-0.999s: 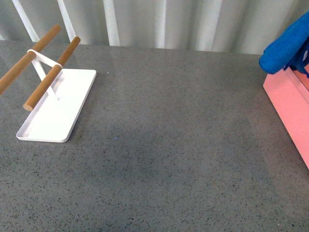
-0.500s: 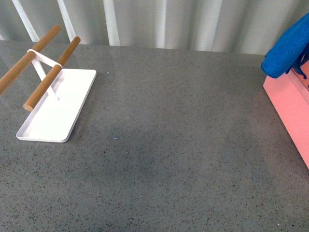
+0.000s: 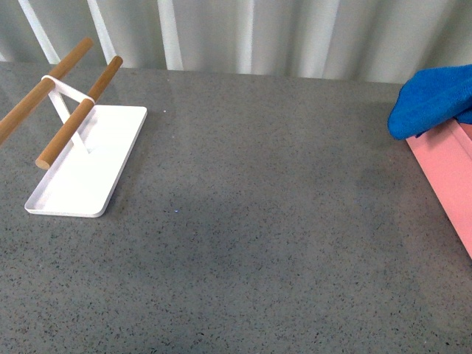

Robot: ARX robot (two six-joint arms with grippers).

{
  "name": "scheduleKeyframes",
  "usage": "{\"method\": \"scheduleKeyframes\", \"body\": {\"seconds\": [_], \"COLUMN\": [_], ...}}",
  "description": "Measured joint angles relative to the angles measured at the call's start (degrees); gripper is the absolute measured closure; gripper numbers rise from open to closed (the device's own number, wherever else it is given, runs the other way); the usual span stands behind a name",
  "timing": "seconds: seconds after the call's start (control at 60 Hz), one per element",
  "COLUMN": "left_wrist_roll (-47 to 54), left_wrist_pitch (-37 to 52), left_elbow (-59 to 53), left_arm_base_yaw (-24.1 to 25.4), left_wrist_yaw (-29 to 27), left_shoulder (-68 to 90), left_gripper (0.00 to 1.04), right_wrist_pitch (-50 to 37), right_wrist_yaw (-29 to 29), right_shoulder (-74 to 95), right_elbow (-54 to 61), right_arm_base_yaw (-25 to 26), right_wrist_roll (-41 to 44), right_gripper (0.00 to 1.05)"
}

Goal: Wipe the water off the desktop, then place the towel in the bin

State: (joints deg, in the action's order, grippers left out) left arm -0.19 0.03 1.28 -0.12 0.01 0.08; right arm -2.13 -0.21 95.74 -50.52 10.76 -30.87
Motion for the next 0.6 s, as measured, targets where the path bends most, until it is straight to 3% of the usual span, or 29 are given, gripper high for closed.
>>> {"method": "scheduleKeyframes", "body": {"seconds": [0.117, 0.316, 0.433, 0.6], "left_wrist_roll": [0.00, 0.00, -0.02, 0.00], "left_wrist_pitch": [0.00, 0.00, 0.00, 0.00], "left_elbow": [0.00, 0.00, 0.00, 0.00], "left_arm_base_yaw": [0.00, 0.00, 0.00, 0.00], "left_wrist_yaw": [-0.02, 0.00, -0.20, 0.00], "left_shoulder": [0.00, 0.00, 0.00, 0.00], "left_gripper": [0.07, 0.07, 0.07, 0.07], "right_wrist_pitch": [2.91, 9.27, 8.68, 7.76], "right_wrist_yaw": [-3.58, -5.40, -4.57, -2.60], "right_shoulder": [-4.28, -14.47, -15.02, -19.04], "right_elbow": [0.35, 8.48, 8.92, 8.55], "right_arm_base_yaw": [-2.32, -11.04, -9.94, -2.89], "right_wrist_roll": [-3.50, -4.44, -5.40, -5.62], "right_gripper": [0.07, 0.07, 0.07, 0.07]}}
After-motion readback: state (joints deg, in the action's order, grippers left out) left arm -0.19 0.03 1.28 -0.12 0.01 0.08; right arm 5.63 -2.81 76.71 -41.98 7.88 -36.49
